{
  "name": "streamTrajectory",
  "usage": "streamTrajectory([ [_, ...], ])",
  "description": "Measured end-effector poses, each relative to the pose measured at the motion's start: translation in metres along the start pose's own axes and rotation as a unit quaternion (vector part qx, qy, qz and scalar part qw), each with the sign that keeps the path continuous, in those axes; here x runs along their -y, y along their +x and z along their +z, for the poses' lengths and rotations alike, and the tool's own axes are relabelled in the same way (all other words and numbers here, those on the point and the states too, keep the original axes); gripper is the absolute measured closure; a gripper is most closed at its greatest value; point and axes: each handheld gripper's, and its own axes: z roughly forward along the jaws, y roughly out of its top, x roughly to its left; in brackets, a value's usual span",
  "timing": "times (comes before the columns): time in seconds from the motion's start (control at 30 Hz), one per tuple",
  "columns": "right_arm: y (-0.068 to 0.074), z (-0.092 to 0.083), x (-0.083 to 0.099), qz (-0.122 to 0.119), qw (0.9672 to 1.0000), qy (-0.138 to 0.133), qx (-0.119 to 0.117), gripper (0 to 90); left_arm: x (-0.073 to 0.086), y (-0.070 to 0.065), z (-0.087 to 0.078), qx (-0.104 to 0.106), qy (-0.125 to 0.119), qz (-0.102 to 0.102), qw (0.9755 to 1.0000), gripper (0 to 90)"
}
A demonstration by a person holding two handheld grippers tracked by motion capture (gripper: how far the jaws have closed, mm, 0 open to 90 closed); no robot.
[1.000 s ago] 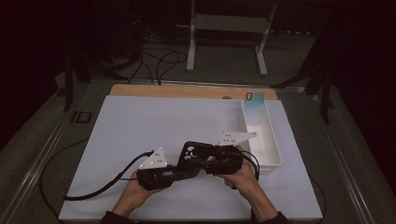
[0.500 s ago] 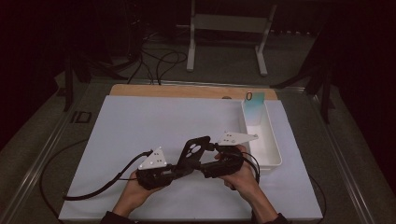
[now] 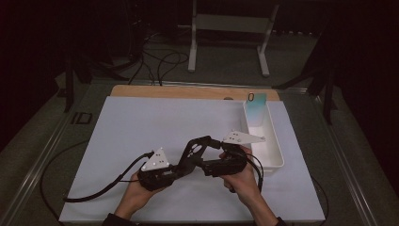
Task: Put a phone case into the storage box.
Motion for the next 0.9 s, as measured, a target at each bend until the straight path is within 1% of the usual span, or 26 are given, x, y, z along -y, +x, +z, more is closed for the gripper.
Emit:
streamTrajectory([
  [0.03, 0.001, 0.001, -0.001, 0.006, 1.0, -0.005, 0.007, 10.1, -0.001, 0.0, -0.001, -0.004, -0.002, -0.002, 1.0, 80.0],
  [0.07, 0.001, 0.001, -0.001, 0.006, 1.0, -0.005, 0.007, 10.1, -0.001, 0.0, -0.001, -0.004, -0.002, -0.002, 1.0, 80.0],
  [0.1, 0.003, 0.001, -0.002, 0.006, 0.9999, -0.008, 0.012, 10.1, -0.001, 0.0, -0.001, -0.005, -0.002, -0.002, 1.0, 80.0],
  [0.23, 0.004, 0.004, -0.004, 0.013, 0.9997, -0.008, 0.019, 10.0, -0.001, -0.001, 0.0, -0.008, 0.0, 0.0, 1.0, 80.0],
  [0.27, 0.005, 0.008, -0.006, 0.019, 0.9993, -0.004, 0.031, 10.2, -0.001, -0.001, 0.001, -0.019, 0.005, 0.001, 0.9998, 80.0],
  [0.3, 0.005, 0.008, -0.006, 0.019, 0.9993, -0.004, 0.031, 10.2, -0.001, -0.001, 0.001, -0.019, 0.005, 0.001, 0.9998, 80.0],
  [0.33, 0.005, 0.012, -0.007, 0.028, 0.999, -0.006, 0.034, 10.2, 0.0, -0.002, 0.002, -0.023, 0.006, 0.001, 0.9997, 80.0],
  [0.53, 0.006, 0.023, -0.01, 0.041, 0.9981, -0.011, 0.045, 11.6, 0.0, -0.003, 0.004, -0.016, 0.004, -0.002, 0.9999, 80.2],
  [0.7, 0.008, 0.027, -0.012, 0.04, 0.9977, -0.015, 0.052, 12.3, 0.0, -0.002, 0.004, -0.007, 0.0, -0.009, 0.9999, 80.0],
  [0.77, 0.009, 0.028, -0.012, 0.03, 0.998, -0.016, 0.052, 13.4, 0.0, -0.002, 0.005, -0.007, 0.002, -0.008, 0.9999, 79.9],
  [0.9, 0.01, 0.028, -0.012, 0.022, 0.9981, -0.018, 0.055, 14.3, 0.001, -0.002, 0.005, -0.009, 0.0, -0.008, 0.9999, 79.6],
])
